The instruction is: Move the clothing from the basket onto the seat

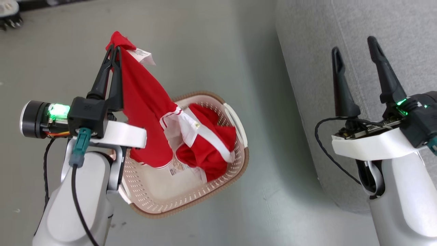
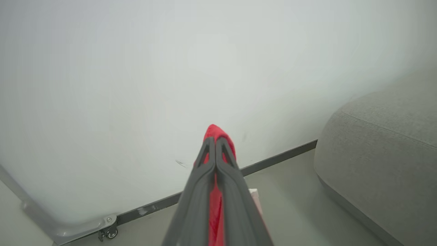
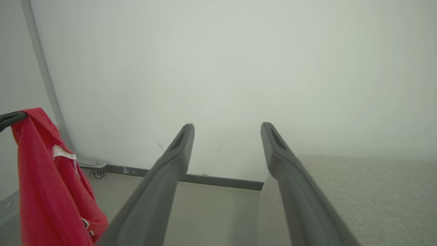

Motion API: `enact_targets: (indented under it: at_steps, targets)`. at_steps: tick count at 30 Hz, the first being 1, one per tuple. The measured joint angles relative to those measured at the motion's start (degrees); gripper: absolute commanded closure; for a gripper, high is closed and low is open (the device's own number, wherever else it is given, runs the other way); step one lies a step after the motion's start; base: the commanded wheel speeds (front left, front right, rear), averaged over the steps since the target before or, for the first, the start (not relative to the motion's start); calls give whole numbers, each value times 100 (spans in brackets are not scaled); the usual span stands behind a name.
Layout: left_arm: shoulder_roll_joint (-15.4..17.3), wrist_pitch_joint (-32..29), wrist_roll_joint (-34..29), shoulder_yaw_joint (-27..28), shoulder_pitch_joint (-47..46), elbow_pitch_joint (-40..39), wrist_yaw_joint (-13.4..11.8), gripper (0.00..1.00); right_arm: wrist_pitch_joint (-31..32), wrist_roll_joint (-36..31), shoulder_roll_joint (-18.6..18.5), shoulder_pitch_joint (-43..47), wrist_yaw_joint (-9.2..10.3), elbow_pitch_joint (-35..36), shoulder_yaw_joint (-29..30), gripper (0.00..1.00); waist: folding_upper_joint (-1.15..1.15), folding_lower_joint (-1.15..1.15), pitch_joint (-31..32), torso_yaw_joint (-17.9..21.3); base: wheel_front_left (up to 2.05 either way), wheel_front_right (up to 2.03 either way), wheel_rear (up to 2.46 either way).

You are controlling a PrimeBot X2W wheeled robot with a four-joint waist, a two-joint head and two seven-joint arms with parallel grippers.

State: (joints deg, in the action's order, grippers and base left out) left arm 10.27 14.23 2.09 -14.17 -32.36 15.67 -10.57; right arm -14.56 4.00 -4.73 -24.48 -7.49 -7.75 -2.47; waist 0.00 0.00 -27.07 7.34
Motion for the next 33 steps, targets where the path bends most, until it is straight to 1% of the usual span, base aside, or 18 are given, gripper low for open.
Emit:
enact_targets:
  at_steps: [7,14,23,33]
  targets:
    - [11,2,172,42,155,-456,109,100,-4,-51,-188,170,-1,-200,-391,0,0,0,412,-99,0,0,0]
    - [26,42,192,37,328,-658,218,100,-4,-73,-469,218,0,-371,-845,0,0,0,850,-182,0,0,0]
    - [-23,42,378,29,456,-776,356,100,-4,-10,-764,410,0,-636,-1550,0,0,0,1430,-249,0,0,0]
    - [-114,42,494,48,799,-786,410,100,48,331,-1039,452,0,-762,-2203,0,0,0,2026,-304,0,0,0]
